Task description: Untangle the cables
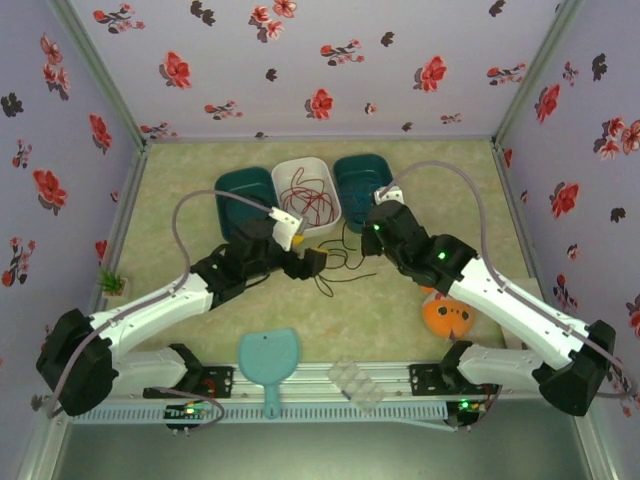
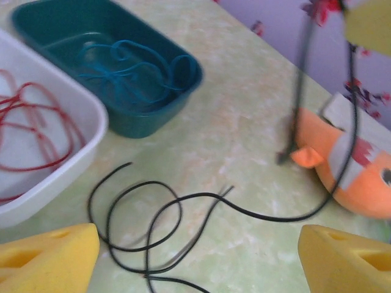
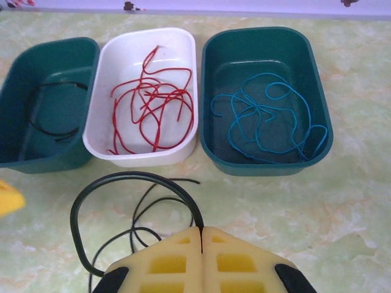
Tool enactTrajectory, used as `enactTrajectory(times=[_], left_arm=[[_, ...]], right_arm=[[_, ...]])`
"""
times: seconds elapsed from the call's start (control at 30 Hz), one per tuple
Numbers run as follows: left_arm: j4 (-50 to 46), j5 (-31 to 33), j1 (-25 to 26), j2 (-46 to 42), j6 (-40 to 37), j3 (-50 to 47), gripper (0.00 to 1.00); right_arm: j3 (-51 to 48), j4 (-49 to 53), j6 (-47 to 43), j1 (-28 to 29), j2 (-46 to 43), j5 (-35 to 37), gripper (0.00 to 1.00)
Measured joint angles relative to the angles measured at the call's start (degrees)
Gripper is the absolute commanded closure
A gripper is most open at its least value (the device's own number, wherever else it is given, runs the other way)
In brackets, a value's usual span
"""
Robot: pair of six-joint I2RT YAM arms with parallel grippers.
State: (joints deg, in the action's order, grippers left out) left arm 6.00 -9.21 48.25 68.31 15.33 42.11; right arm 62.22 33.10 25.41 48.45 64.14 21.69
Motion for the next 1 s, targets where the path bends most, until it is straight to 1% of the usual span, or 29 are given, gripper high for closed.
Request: enactTrajectory(times=[0.17, 0.27, 0.43, 0.57, 0.63, 0.67, 0.77, 0.87, 0.9, 1.0], left_arm=[[4.42, -1.42, 6.01, 1.9, -10.38, 0.0, 0.13], [9.05, -1.42, 8.15, 2.95, -15.87, -0.24, 0.13], [16.39, 0.81, 8.66, 5.81, -20.79, -0.66, 0.15], [20.79, 3.72, 8.66, 8.52, -22.18, -0.66, 0.23], [22.16, 4.92, 8.66, 9.55, -22.29, -0.66, 0.3], [22.56, 5.46, 8.66, 9.84, -22.38, -0.66, 0.37], [23.58, 6.29, 8.66, 9.88, -22.03, -0.66, 0.73], [23.74, 6.69, 8.66, 9.49, -21.84, -0.66, 0.96], [23.58, 6.69, 8.66, 9.14, -21.62, -0.7, 1.0], [23.02, 6.62, 8.66, 6.86, -21.57, -0.92, 1.0]], right_arm=[[2.86, -0.31, 0.72, 0.0, -1.29, -1.38, 1.0], [5.25, -0.48, 1.05, 0.0, -1.73, -2.23, 1.0], [6.82, -1.16, 2.4, 0.0, -2.27, -4.2, 1.0], [7.15, -1.64, 3.39, 0.0, -2.49, -5.57, 1.0], [7.19, -1.73, 3.72, 0.0, -2.67, -5.88, 1.0], [7.19, -1.75, 3.76, 0.0, -2.8, -5.88, 1.0], [7.19, -1.73, 4.15, 0.0, -3.34, -5.49, 1.0], [7.17, -1.29, 5.11, -0.15, -3.78, -3.15, 1.0], [7.17, -1.03, 5.46, -0.35, -3.87, -2.43, 1.0], [6.88, -0.2, 6.86, -1.57, -3.93, -1.75, 1.0]])
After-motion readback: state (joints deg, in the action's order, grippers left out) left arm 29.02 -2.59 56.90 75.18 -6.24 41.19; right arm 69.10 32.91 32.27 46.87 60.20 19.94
